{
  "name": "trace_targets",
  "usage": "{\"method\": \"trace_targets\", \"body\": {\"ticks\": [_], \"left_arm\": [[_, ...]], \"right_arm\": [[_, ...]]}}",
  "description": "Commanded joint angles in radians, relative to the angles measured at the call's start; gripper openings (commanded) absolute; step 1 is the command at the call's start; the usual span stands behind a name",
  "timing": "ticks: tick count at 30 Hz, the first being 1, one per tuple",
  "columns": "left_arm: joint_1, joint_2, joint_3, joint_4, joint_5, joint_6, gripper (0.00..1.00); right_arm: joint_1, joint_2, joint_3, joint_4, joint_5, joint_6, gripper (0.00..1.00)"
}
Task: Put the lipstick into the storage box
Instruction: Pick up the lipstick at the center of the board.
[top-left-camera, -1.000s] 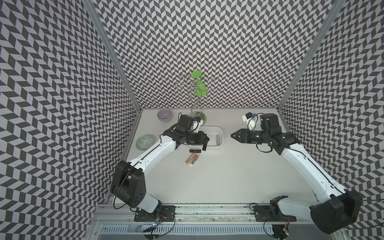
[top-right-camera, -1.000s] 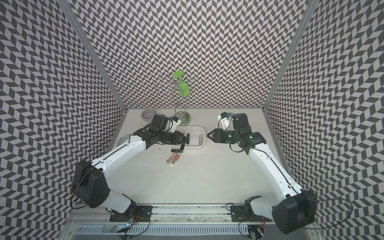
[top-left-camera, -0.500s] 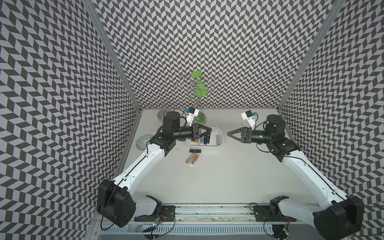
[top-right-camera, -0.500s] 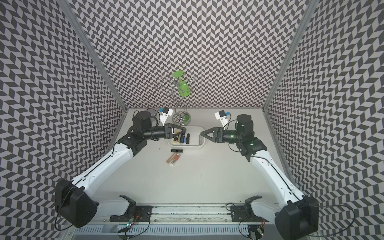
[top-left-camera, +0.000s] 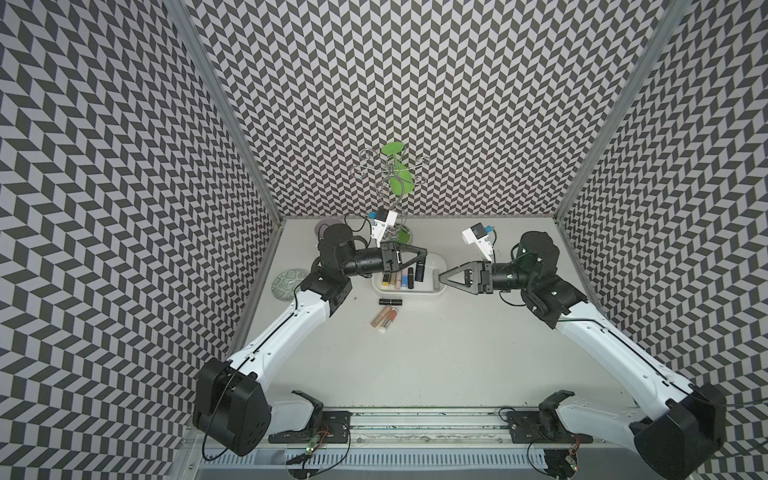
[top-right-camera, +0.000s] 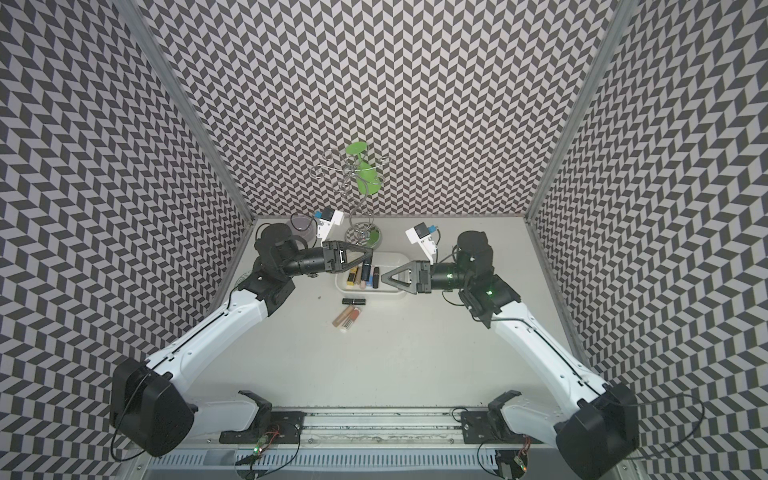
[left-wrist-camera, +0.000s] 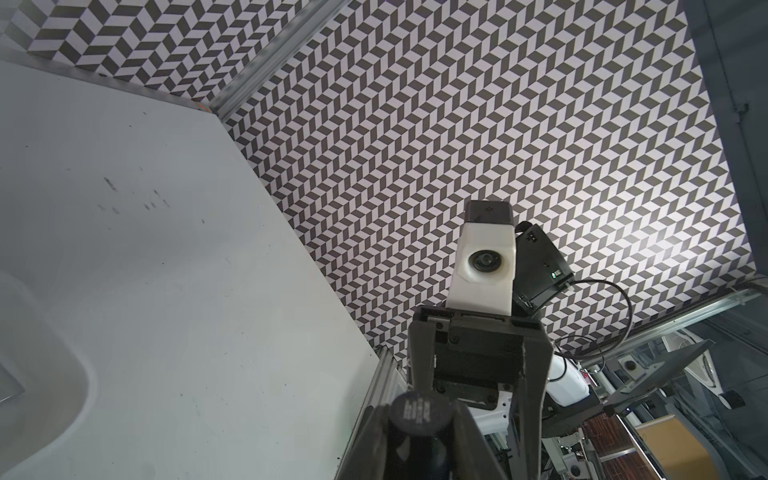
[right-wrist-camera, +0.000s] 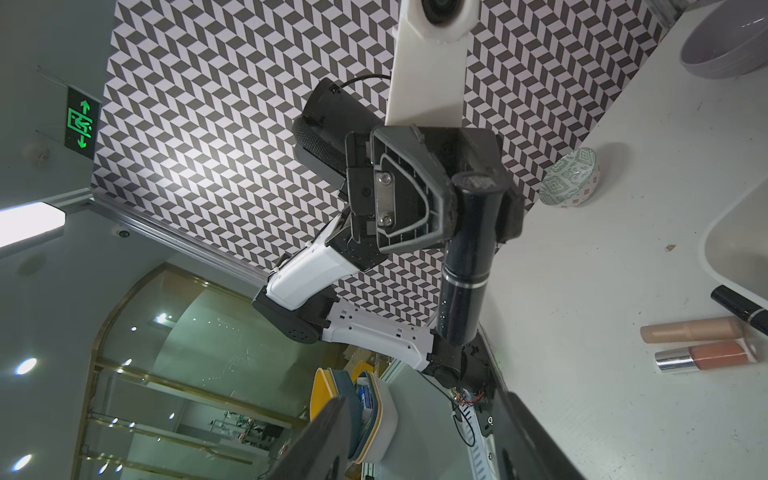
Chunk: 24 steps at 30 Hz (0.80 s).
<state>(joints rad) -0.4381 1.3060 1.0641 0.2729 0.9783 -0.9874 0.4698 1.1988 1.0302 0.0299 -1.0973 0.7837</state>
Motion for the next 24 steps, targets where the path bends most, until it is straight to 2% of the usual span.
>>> {"method": "trace_targets", "body": {"ticks": [1, 9, 24], "left_arm": [[-0.008, -0.026, -0.003, 0.077, 0.025, -0.034, 0.28], [-0.010, -0.037, -0.012, 0.075, 0.023, -0.037, 0.28], [-0.014, -0.042, -0.012, 0.073, 0.016, -0.039, 0.28]], "right_arm": [[0.026, 0.032, 0.040, 0.072, 0.009, 0.009, 0.59], [0.081, 0.094, 0.098, 0.102, 0.017, 0.015, 0.59], [0.116, 0.147, 0.140, 0.111, 0.048, 0.017, 0.58]]}}
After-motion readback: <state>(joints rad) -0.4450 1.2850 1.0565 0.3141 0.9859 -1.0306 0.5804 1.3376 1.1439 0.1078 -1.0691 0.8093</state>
